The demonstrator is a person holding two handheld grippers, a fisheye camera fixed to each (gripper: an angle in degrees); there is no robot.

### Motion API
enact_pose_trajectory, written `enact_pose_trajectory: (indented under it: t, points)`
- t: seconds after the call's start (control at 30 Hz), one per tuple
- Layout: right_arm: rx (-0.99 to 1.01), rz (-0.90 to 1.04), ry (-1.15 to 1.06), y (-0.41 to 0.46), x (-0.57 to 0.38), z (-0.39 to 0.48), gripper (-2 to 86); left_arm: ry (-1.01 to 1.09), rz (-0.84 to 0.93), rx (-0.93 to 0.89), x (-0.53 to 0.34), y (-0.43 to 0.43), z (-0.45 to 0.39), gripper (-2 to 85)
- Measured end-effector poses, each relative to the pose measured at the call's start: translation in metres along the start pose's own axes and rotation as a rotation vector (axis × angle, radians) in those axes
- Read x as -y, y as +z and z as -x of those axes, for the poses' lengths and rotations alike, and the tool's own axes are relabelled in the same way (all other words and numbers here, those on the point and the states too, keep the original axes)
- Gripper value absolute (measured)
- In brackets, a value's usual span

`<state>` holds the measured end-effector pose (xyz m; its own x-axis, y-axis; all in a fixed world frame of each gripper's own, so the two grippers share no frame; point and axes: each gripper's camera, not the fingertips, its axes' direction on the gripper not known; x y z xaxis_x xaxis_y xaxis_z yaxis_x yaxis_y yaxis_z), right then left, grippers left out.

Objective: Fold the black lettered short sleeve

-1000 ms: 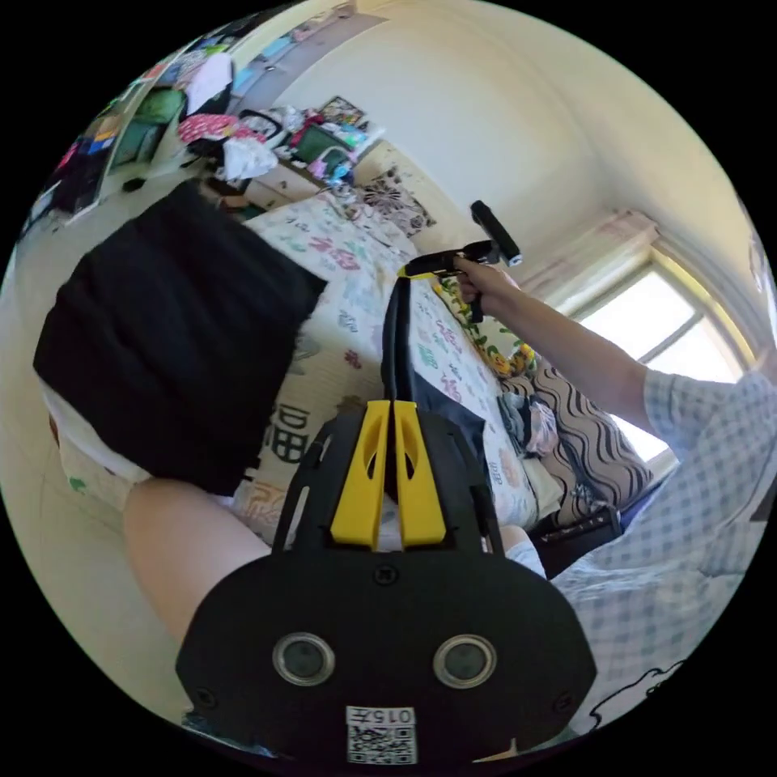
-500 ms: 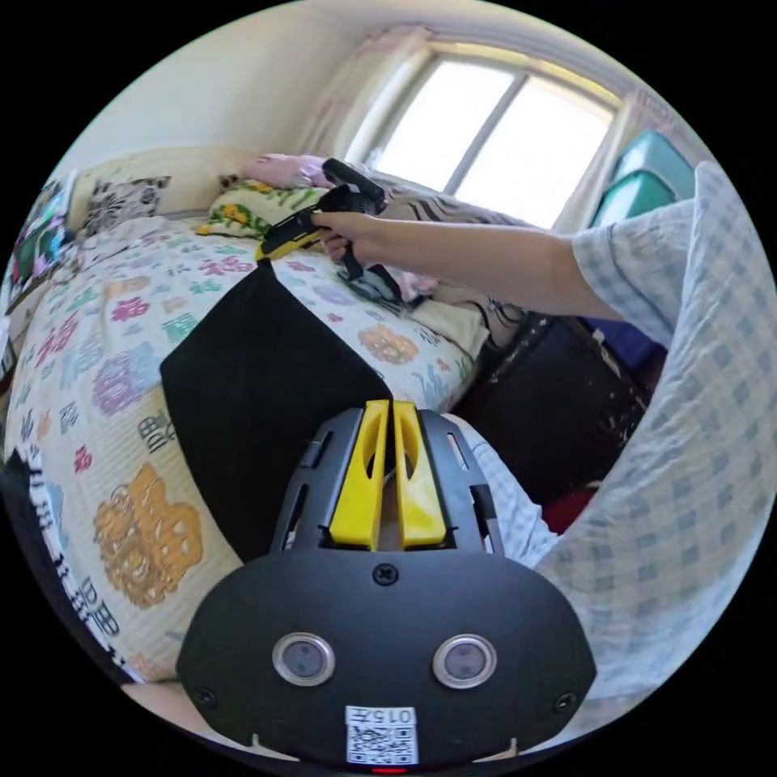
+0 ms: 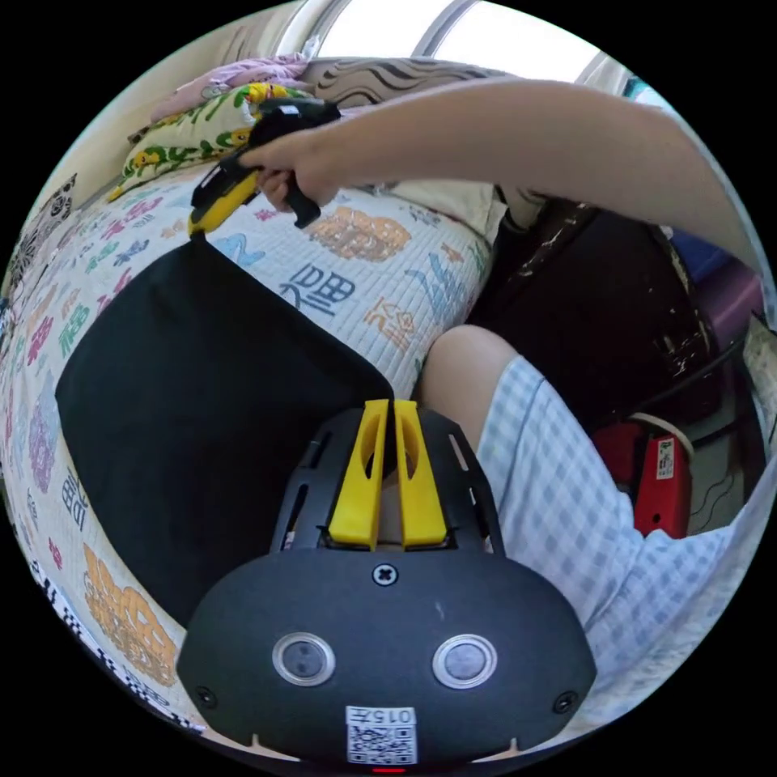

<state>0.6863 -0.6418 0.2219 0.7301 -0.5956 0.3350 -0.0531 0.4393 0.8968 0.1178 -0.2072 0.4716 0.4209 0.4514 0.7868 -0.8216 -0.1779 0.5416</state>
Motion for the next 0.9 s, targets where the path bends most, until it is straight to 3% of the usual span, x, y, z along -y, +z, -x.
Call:
enact_pose_trajectory:
  t: [0.1,0.27,0.43,0.53,0.7,0.8,0.9]
  points:
    - [-0.001,-0.051,0.024,-0.036,-0.01,-0.015,5.5,0.029,0.061,-0.206,0.003,0.029,0.015,7.7]
    - [-0.046,-0.141,-0.099,-0.096,-0.046,-0.009,5.7,-0.002,-0.163,-0.302,-0.017,-0.032,0.059,8.2]
    - [-0.064,-0.132,-0.288,-0.109,-0.064,0.035,3.7,-0.349,-0.303,0.036,-0.052,-0.08,0.188,7.3]
    - [-0.187,-0.061,-0.319,-0.093,-0.06,0.056,1.4,-0.431,-0.197,0.128,-0.049,-0.065,0.245,7.4]
    - [-0.371,0.035,-0.22,-0.076,-0.062,0.035,-0.2,-0.354,-0.013,0.3,-0.043,-0.013,0.292,6.0]
    - [-0.206,0.005,-0.116,-0.1,-0.073,0.004,0.0,-0.323,-0.029,0.275,-0.061,-0.006,0.309,5.2]
    - [0.145,-0.024,-0.118,-0.132,-0.091,-0.031,1.2,-0.381,-0.098,0.277,-0.091,-0.036,0.319,5.7]
